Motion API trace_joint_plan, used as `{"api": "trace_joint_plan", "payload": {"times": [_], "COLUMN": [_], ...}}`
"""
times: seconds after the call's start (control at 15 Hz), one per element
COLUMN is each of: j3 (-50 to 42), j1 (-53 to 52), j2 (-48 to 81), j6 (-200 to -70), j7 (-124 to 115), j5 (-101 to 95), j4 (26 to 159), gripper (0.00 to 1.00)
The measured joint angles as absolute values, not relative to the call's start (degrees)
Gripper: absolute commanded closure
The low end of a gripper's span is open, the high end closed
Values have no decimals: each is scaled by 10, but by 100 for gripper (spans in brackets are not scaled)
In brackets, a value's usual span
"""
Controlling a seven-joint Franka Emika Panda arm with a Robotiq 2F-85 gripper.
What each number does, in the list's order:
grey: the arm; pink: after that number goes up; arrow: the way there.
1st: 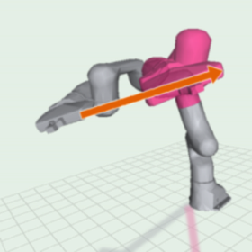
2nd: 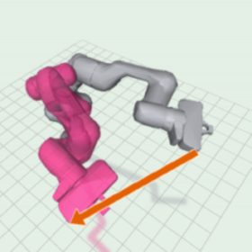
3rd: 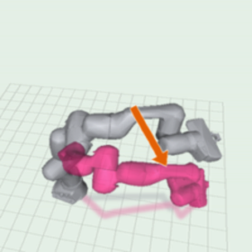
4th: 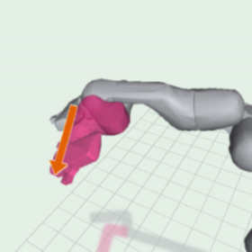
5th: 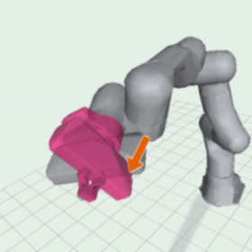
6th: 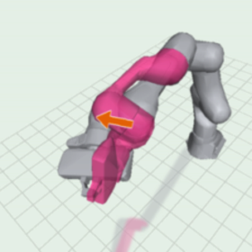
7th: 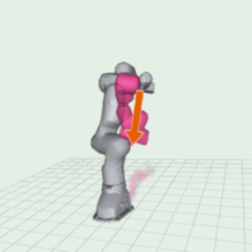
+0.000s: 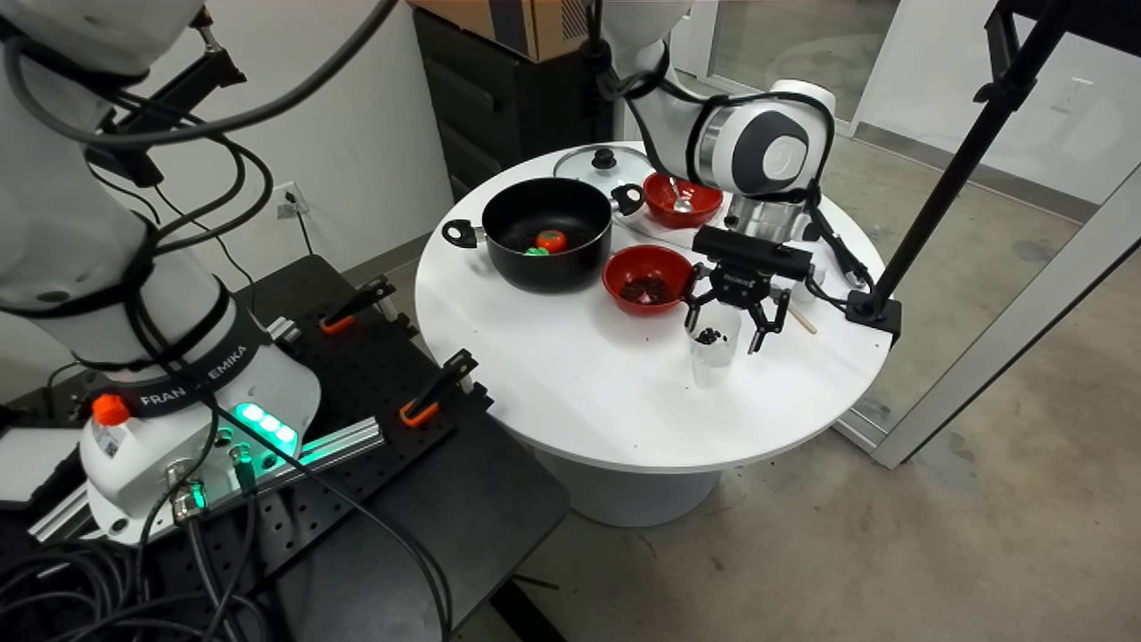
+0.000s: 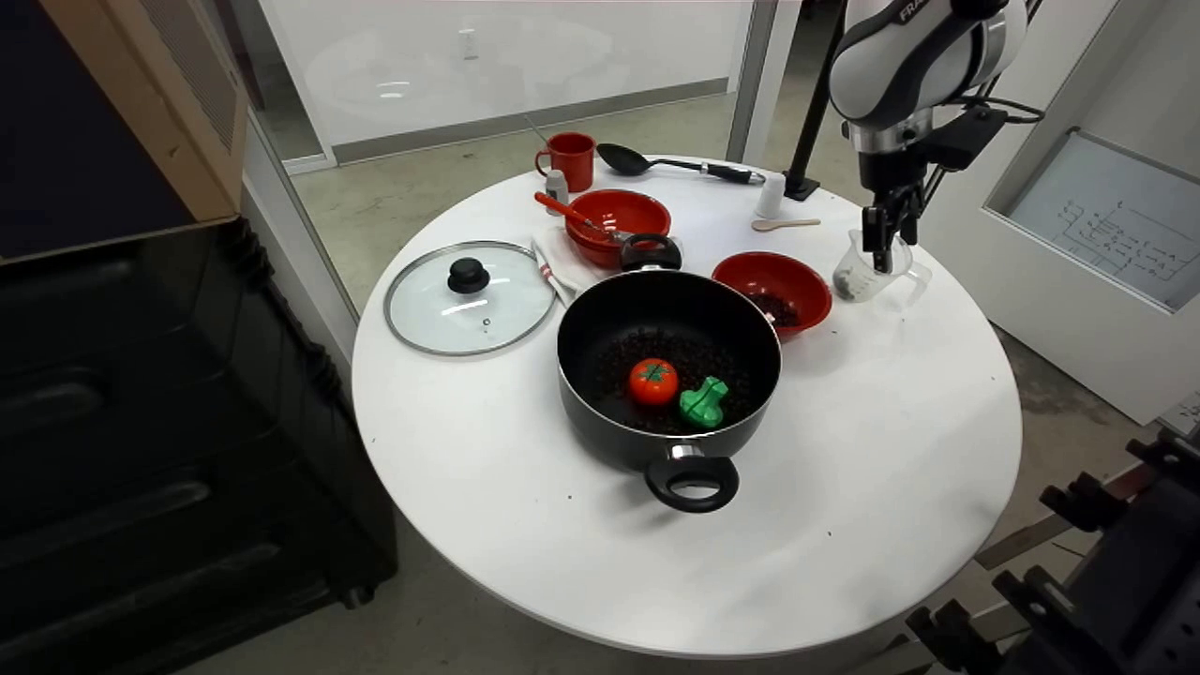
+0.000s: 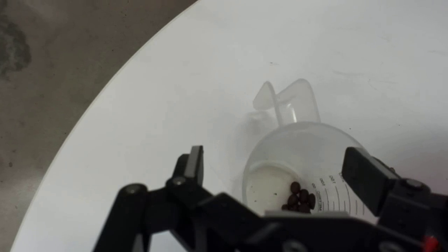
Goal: Pour the contents of the clear jar into the pot
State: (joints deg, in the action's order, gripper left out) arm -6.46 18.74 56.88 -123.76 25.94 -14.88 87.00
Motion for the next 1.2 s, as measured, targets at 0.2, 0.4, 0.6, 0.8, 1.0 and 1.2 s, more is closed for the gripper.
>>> {"api": "trace_joint_plan", "payload": {"times": [0.2, 0.4, 0.6, 0.8, 1.0, 1.2], "j3": [-65, -65, -64, -60, -47, -36], "j1": [190, 193, 195, 199, 208, 219], "j2": [569, 569, 567, 563, 550, 531], "j6": [-1239, -1240, -1242, -1251, -1262, -1279], "j7": [260, 260, 260, 261, 265, 278], "j5": [-149, -149, -149, -142, -121, -100], "j4": [870, 870, 870, 870, 873, 885], "gripper": [0, 0, 0, 0, 0, 0]}}
